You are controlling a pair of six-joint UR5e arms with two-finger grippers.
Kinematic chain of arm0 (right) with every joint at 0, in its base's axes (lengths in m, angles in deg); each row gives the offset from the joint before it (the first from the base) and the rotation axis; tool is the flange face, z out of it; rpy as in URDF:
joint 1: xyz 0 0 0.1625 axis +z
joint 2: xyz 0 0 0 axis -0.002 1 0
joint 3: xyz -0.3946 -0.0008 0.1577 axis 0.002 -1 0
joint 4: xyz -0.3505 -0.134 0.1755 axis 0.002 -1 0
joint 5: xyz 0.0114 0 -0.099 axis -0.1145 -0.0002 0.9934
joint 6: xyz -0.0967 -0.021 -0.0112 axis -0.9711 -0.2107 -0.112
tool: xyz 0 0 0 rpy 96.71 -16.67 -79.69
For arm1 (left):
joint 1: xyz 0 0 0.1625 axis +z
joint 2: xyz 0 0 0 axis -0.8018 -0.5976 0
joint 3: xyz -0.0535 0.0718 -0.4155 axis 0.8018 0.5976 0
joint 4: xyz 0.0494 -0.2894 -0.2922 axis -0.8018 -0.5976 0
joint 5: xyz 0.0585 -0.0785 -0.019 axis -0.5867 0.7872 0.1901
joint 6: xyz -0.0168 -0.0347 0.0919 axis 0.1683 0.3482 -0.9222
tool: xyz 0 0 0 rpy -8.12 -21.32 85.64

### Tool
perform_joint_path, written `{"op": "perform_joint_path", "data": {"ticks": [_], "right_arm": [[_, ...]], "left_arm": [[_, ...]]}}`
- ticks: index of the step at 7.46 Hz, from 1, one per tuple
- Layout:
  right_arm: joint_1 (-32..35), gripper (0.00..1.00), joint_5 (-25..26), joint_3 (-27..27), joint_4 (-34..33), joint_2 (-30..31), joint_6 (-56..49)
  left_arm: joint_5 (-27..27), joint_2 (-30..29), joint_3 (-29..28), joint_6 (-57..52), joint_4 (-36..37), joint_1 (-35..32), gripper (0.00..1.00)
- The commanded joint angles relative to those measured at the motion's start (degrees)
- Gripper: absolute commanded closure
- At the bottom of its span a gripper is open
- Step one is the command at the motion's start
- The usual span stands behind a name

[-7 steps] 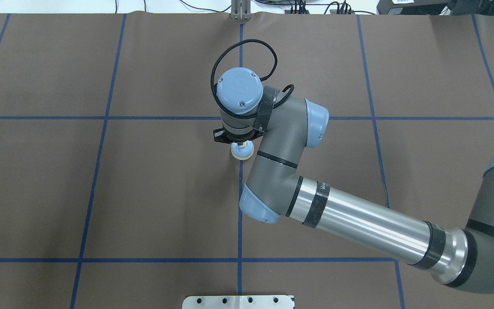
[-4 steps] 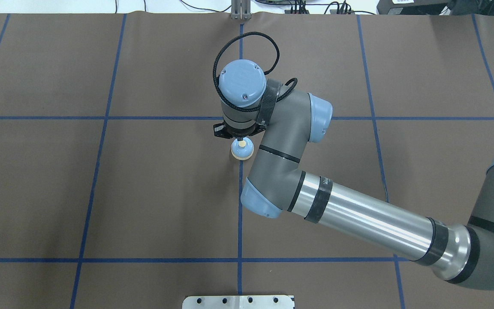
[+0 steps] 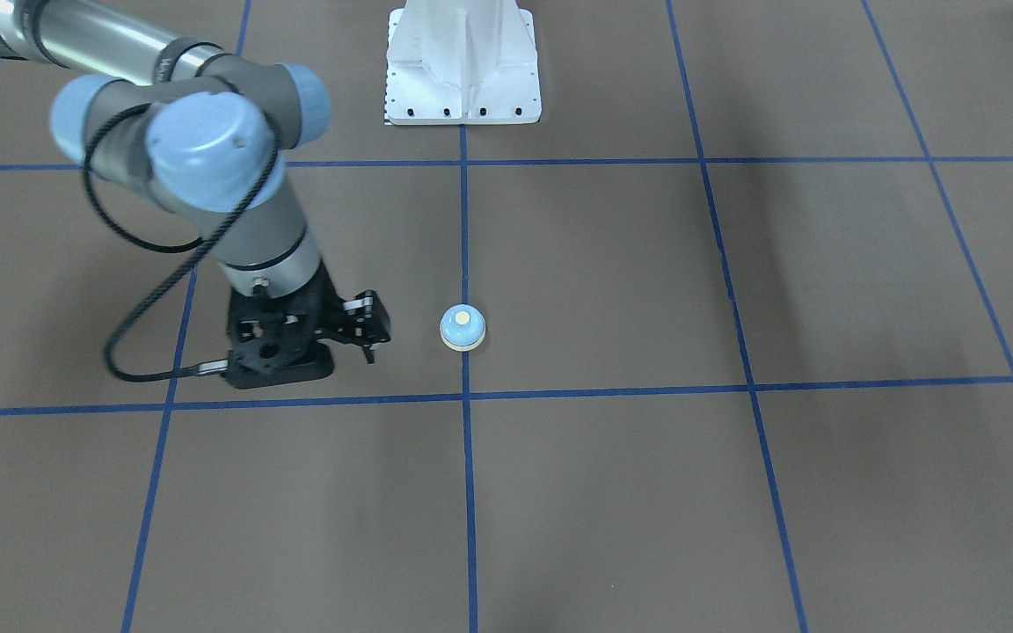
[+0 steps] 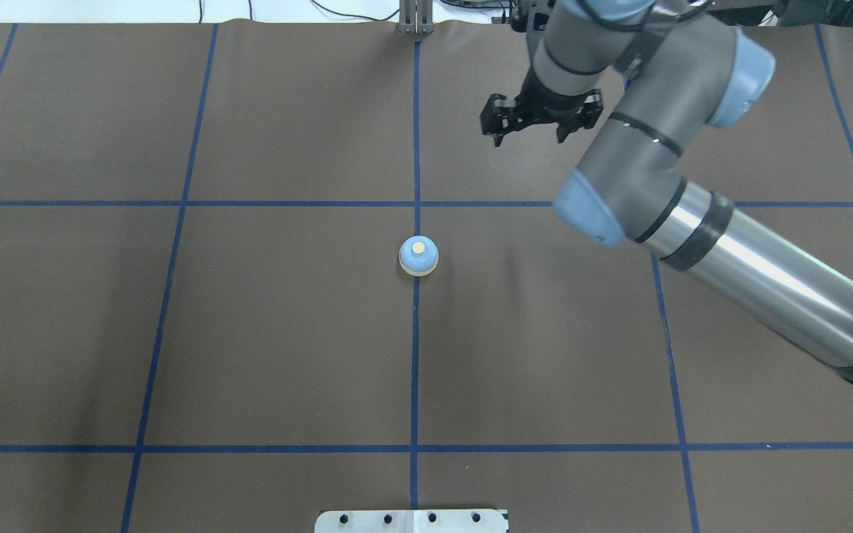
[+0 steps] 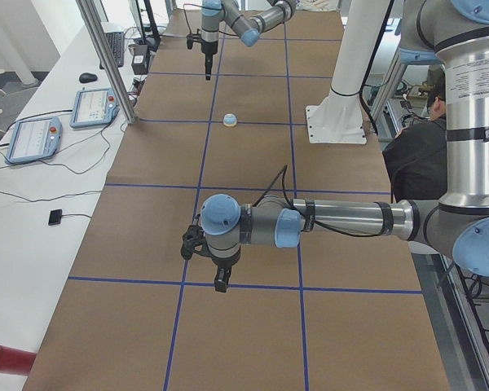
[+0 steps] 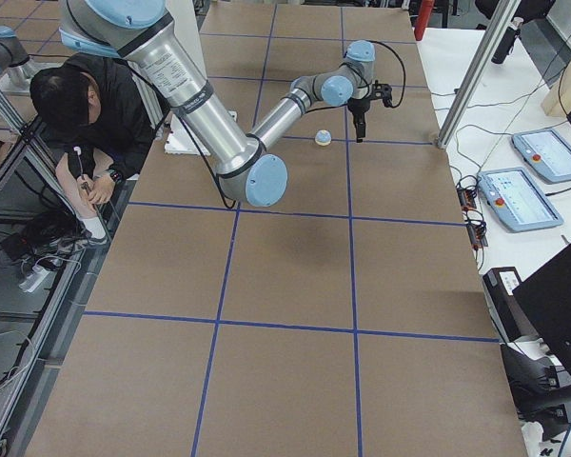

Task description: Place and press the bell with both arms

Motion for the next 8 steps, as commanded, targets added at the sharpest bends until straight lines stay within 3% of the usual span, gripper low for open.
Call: {"op": "perform_joint_path", "data": {"ticks": [1, 2, 4, 6, 8], "right_arm": [[11.77, 0.00, -7.92, 1.24, -0.07, 7.45, -16.34], [16.52, 0.00, -10.65, 1.50, -0.07, 10.61, -22.94], [27.67, 0.00, -16.11, 1.24, -0.15, 19.21, -39.44], [36.30, 0.00, -16.04, -0.42, -1.20, 26.95, -52.75], [39.24, 0.00, -15.17, -0.26, -0.69, 35.21, -60.23]], "left_arm": [[-0.38, 1.59, 1.43, 0.95, -3.07, -0.09, 0.00], [-0.29, 1.33, 2.14, 0.77, -1.77, -0.09, 0.00], [-1.77, 0.54, 6.77, -2.28, 9.18, -0.17, 0.00], [-3.80, 0.97, 7.86, -7.91, 12.92, -0.88, 0.00], [-4.07, 1.50, 8.47, -7.84, 12.40, -1.05, 0.00]]}}
